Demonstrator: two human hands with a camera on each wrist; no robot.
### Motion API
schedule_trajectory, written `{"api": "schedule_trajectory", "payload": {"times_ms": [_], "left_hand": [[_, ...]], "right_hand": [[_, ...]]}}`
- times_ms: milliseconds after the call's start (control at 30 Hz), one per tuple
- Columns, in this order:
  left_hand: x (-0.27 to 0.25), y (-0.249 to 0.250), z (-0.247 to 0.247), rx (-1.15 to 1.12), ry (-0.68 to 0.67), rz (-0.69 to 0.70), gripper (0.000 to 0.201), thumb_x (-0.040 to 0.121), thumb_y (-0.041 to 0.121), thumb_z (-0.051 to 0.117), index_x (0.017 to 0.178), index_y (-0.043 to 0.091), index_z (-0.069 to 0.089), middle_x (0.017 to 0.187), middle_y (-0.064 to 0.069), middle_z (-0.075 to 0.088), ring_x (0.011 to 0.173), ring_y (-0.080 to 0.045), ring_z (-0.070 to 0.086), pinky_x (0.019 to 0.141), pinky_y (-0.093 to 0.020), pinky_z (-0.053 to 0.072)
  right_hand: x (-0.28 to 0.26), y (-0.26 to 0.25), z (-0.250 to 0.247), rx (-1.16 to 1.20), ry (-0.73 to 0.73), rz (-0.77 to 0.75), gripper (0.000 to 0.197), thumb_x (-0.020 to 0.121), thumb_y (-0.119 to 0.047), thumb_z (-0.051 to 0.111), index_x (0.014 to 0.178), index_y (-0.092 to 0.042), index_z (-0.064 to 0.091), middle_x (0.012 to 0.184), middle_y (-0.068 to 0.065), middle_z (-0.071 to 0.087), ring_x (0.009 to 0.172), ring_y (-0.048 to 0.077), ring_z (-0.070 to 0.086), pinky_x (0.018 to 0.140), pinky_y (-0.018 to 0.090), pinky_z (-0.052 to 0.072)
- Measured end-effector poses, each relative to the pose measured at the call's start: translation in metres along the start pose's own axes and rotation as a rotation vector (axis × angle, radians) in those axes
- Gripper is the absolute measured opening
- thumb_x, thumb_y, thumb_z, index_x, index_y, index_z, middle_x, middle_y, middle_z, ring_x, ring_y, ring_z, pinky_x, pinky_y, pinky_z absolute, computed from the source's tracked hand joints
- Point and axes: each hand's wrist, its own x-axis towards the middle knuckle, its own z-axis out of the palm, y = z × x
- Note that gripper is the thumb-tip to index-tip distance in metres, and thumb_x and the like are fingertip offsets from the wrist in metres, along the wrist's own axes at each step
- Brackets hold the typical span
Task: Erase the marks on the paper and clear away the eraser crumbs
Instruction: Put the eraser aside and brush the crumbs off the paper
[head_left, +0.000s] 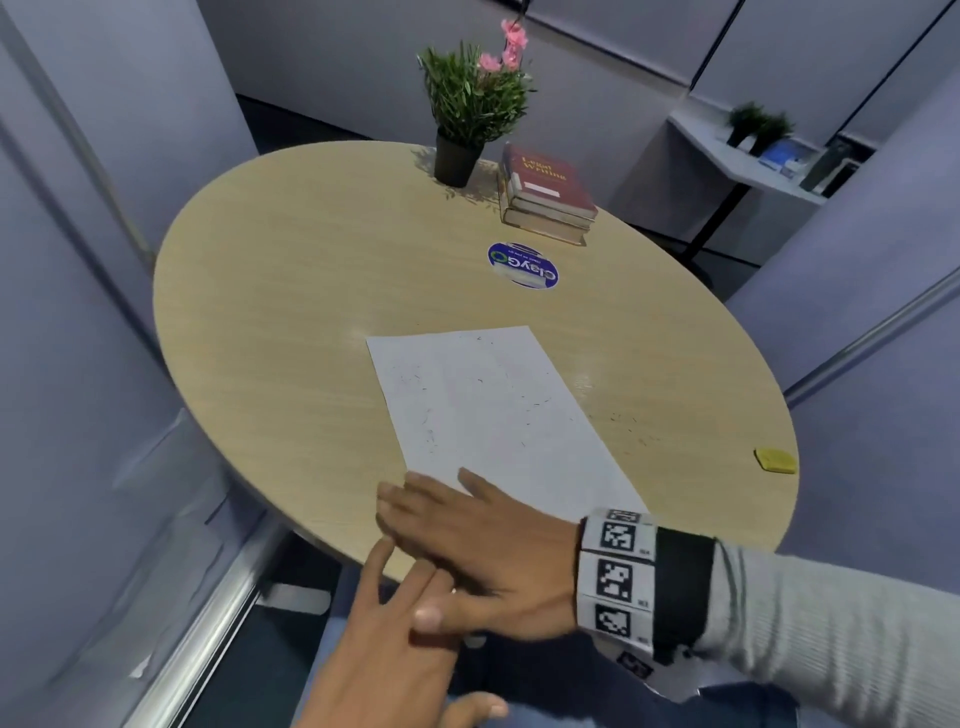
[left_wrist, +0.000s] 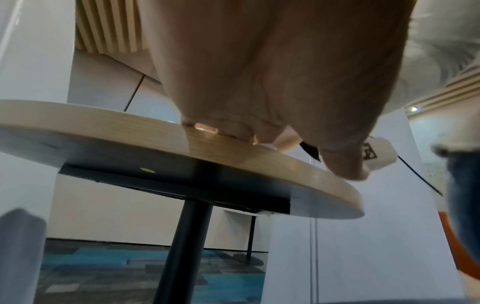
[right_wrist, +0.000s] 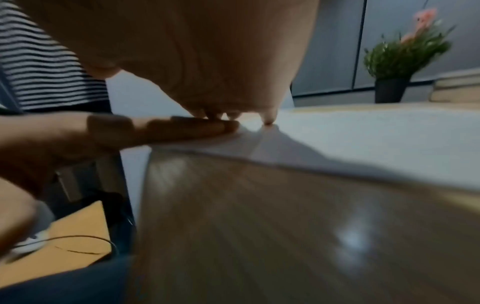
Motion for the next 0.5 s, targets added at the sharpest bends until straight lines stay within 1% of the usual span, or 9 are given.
{"api": "schedule_trajectory", "payload": {"times_ms": [67,133,200,233,300,333,400,433,500], "left_hand": [[-0.004,-0.001,0.013,0.062,-0.009,0.042,0.067,0.074,0.062,0.041,0.114,0.015,0.067,0.121,-0.007,0.066,0.122,-0.021,0.044,0.114,-0.051,0.01],[-0.011,-0.002,0.015,0.105,-0.024,0.087,0.089,0.071,0.075,0.043,0.129,0.009,0.054,0.139,-0.01,0.053,0.133,-0.022,0.038,0.105,-0.056,0.02],[-0.014,-0.003,0.014,0.09,-0.045,0.065,0.094,0.072,0.077,0.041,0.136,0.007,0.044,0.145,-0.011,0.047,0.136,-0.022,0.035,0.102,-0.057,0.023],[-0.013,-0.003,0.015,0.082,-0.044,0.061,0.093,0.075,0.077,0.038,0.137,0.007,0.043,0.146,-0.011,0.045,0.137,-0.022,0.035,0.101,-0.058,0.025],[-0.012,-0.003,0.016,0.066,-0.025,0.062,0.089,0.08,0.077,0.033,0.134,0.008,0.046,0.146,-0.01,0.046,0.136,-0.022,0.036,0.1,-0.057,0.026],[-0.01,-0.003,0.016,0.07,-0.01,0.066,0.086,0.079,0.076,0.035,0.131,0.009,0.05,0.144,-0.01,0.048,0.135,-0.021,0.037,0.102,-0.056,0.025],[-0.009,-0.002,0.018,0.087,0.004,0.07,0.083,0.071,0.075,0.044,0.123,0.012,0.06,0.135,-0.009,0.057,0.131,-0.02,0.04,0.106,-0.053,0.018],[-0.009,-0.002,0.018,0.089,0.007,0.071,0.083,0.069,0.075,0.045,0.123,0.013,0.06,0.132,-0.008,0.059,0.129,-0.021,0.041,0.107,-0.052,0.015],[-0.01,-0.003,0.02,0.097,0.001,0.071,0.085,0.073,0.076,0.042,0.128,0.012,0.052,0.137,-0.009,0.053,0.132,-0.021,0.038,0.107,-0.053,0.016]], "right_hand": [[0.002,0.014,0.003,-0.025,-0.05,0.068,0.076,0.094,-0.061,0.026,0.151,-0.026,-0.009,0.155,-0.016,-0.021,0.144,0.007,-0.023,0.117,0.04,-0.014],[-0.007,0.046,0.003,-0.04,-0.073,0.266,0.082,0.087,-0.071,0.013,0.148,-0.028,-0.019,0.149,-0.016,-0.033,0.141,0.009,-0.028,0.118,0.044,-0.013],[-0.021,0.076,-0.003,-0.025,0.0,0.528,0.096,0.072,-0.085,-0.004,0.146,-0.028,-0.025,0.146,-0.014,-0.04,0.14,0.01,-0.031,0.12,0.049,-0.008],[-0.027,0.083,-0.007,-0.025,0.015,0.6,0.106,0.062,-0.09,-0.012,0.146,-0.026,-0.026,0.145,-0.011,-0.041,0.141,0.012,-0.031,0.12,0.049,-0.007],[-0.027,0.072,-0.009,-0.106,-0.026,0.508,0.114,0.057,-0.089,-0.018,0.147,-0.02,-0.022,0.146,-0.005,-0.039,0.141,0.015,-0.031,0.119,0.048,-0.011],[-0.021,0.056,-0.006,-0.141,-0.052,0.38,0.108,0.065,-0.085,-0.012,0.149,-0.018,-0.018,0.149,-0.003,-0.036,0.141,0.015,-0.03,0.118,0.046,-0.013],[-0.01,0.02,0.0,-0.072,-0.056,0.15,0.086,0.086,-0.073,0.013,0.151,-0.021,-0.01,0.156,-0.006,-0.025,0.144,0.012,-0.025,0.115,0.041,-0.015],[-0.007,0.013,0.004,-0.022,-0.066,0.099,0.079,0.092,-0.066,0.02,0.151,-0.024,-0.01,0.157,-0.01,-0.023,0.144,0.009,-0.025,0.114,0.04,-0.017],[-0.006,0.032,0.008,-0.025,-0.078,0.175,0.077,0.09,-0.069,0.015,0.148,-0.031,-0.017,0.152,-0.018,-0.029,0.141,0.006,-0.03,0.116,0.042,-0.017]]}}
